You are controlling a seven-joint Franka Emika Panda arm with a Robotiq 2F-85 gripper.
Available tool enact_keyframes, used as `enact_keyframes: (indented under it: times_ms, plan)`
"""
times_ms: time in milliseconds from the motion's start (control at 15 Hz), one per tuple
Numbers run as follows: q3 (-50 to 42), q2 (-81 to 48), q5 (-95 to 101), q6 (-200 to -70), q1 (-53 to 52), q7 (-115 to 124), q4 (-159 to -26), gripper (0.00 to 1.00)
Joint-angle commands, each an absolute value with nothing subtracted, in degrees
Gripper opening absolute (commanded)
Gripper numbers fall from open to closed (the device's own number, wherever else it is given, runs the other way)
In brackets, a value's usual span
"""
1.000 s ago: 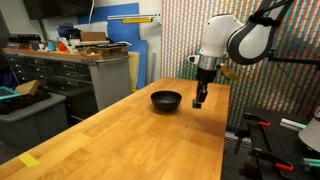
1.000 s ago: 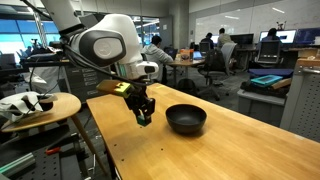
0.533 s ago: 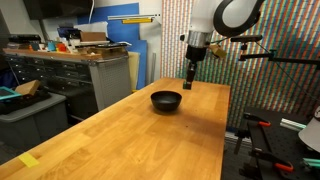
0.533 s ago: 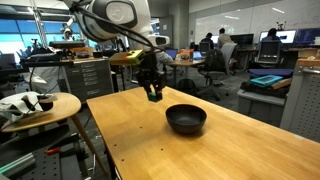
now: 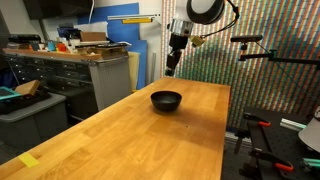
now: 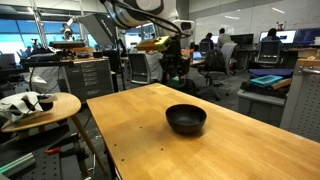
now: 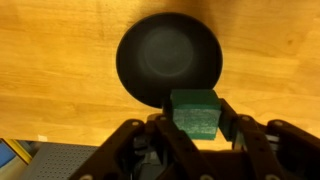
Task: Put the green square into the black bowl.
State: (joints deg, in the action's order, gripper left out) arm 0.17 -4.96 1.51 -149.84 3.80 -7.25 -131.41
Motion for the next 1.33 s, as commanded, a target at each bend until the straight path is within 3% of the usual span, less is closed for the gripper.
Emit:
enact_keyframes:
  times_ms: [0,533,1267]
  plan:
    - [-0.48,-13.56,-2.74,-147.53,4.12,-8.14,-121.04,0.21]
    - [-0.57,-24.35,-4.26,-144.47,6.09,-6.70,-110.32,0.21]
    - [-1.12,-26.79,-4.39,-140.89,6.08,-3.56,-110.25,0.21]
